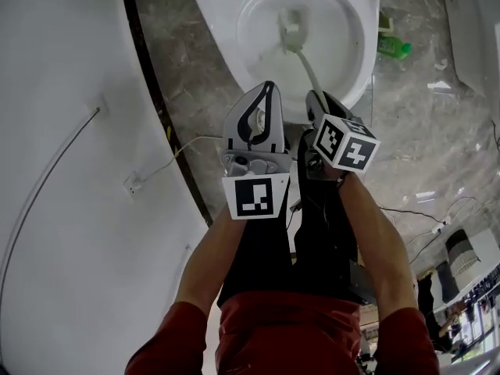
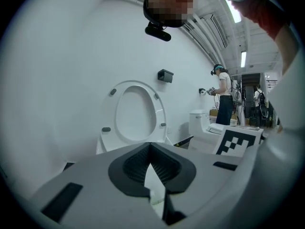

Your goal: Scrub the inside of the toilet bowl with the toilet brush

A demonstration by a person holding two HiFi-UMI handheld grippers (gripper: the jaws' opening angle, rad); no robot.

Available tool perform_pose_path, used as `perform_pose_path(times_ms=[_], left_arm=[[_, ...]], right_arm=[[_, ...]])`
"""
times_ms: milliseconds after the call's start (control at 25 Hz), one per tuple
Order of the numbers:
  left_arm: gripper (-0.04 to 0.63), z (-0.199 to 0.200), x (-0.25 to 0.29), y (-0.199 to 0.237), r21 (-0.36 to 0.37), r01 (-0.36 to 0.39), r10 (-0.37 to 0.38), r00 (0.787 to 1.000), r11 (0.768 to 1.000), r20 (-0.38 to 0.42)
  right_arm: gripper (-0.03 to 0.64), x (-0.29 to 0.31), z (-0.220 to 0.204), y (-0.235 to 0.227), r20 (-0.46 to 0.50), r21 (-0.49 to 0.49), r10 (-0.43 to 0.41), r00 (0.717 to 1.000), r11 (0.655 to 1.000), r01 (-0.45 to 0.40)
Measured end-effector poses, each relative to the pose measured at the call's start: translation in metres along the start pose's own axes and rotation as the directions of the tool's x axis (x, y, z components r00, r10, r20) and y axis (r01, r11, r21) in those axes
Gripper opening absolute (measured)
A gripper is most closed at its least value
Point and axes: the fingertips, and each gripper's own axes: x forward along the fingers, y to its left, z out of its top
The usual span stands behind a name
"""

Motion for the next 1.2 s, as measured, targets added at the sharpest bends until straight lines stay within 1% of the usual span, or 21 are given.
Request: perform_pose_path(times_ms=[80, 120, 160, 240, 320, 400, 480, 520, 600, 640, 720, 960, 1000, 1080, 1120, 1200], left_arm=[[0.005, 0.002, 0.001, 0.002, 0.009, 0.011, -0.011, 1.000, 1.000, 0.002], [0.005, 0.004, 0.002, 0.004, 0.013, 0.013, -0.013, 1.000, 1.000, 0.004], [0.005, 0.004, 0.003, 0.006, 0.020, 0.013, -0.013, 1.000, 1.000, 0.005], [0.005, 0.005, 0.005, 0.013, 0.027, 0.008, -0.008, 1.000, 1.000, 0.002], [0.005, 0.005, 0.005, 0.019, 0.024, -0.001, 0.001, 1.000, 1.000, -0.003], [0.005, 0.006, 0.004, 0.024, 0.029, -0.003, 0.003, 1.000, 1.000, -0.009], [0.005, 0.007, 0.004, 0.032, 0.038, -0.008, 0.008, 1.000, 0.999, -0.018], [0.005, 0.007, 0.003, 0.037, 0.040, -0.013, 0.014, 1.000, 0.999, -0.024], [0.005, 0.007, 0.002, 0.047, 0.044, -0.027, 0.028, 0.999, 0.999, -0.031], [0.005, 0.008, 0.001, 0.052, 0.047, -0.035, 0.036, 0.999, 0.998, -0.030], [0.005, 0.010, 0.001, 0.060, 0.053, -0.053, 0.054, 0.998, 0.997, -0.025], [0.005, 0.010, -0.003, 0.077, 0.043, -0.095, 0.096, 0.995, 0.995, -0.028], [0.005, 0.009, -0.004, 0.079, 0.043, -0.100, 0.102, 0.994, 0.994, -0.029], [0.005, 0.009, -0.005, 0.084, 0.042, -0.113, 0.114, 0.993, 0.993, -0.030], [0.005, 0.009, -0.006, 0.086, 0.042, -0.118, 0.119, 0.992, 0.992, -0.030], [0.005, 0.010, -0.007, 0.088, 0.042, -0.124, 0.126, 0.992, 0.991, -0.029]], right_arm=[[0.111, 0.009, -0.001, 0.009, 0.003, 0.147, 0.006, 1.000, 0.989, -0.006], [0.112, 0.013, 0.000, 0.013, 0.002, 0.227, 0.018, 1.000, 0.974, -0.018], [0.112, 0.017, 0.001, 0.017, 0.003, 0.311, 0.037, 0.999, 0.950, -0.037], [0.110, 0.025, 0.004, 0.028, 0.016, 0.457, 0.089, 0.996, 0.885, -0.087], [0.086, 0.032, 0.007, 0.045, 0.035, 0.554, 0.149, 0.988, 0.820, -0.144], [0.068, 0.037, 0.013, 0.060, 0.060, 0.615, 0.187, 0.980, 0.766, -0.184], [0.060, 0.041, 0.020, 0.066, 0.087, 0.654, 0.201, 0.976, 0.727, -0.208], [0.058, 0.044, 0.022, 0.068, 0.095, 0.663, 0.209, 0.973, 0.716, -0.219], [0.051, 0.050, 0.023, 0.073, 0.097, 0.660, 0.252, 0.963, 0.708, -0.252], [0.045, 0.053, 0.023, 0.078, 0.092, 0.654, 0.287, 0.954, 0.705, -0.275], [0.030, 0.058, 0.024, 0.086, 0.086, 0.654, 0.355, 0.931, 0.685, -0.321], [0.011, 0.058, 0.040, 0.108, 0.122, 0.676, 0.487, 0.865, 0.597, -0.432], [0.009, 0.058, 0.043, 0.113, 0.121, 0.674, 0.502, 0.856, 0.592, -0.442], [0.009, 0.057, 0.047, 0.122, 0.104, 0.675, 0.509, 0.855, 0.595, -0.436], [0.008, 0.057, 0.049, 0.126, 0.099, 0.678, 0.515, 0.852, 0.591, -0.436], [0.006, 0.059, 0.055, 0.136, 0.117, 0.678, 0.551, 0.826, 0.564, -0.472]])
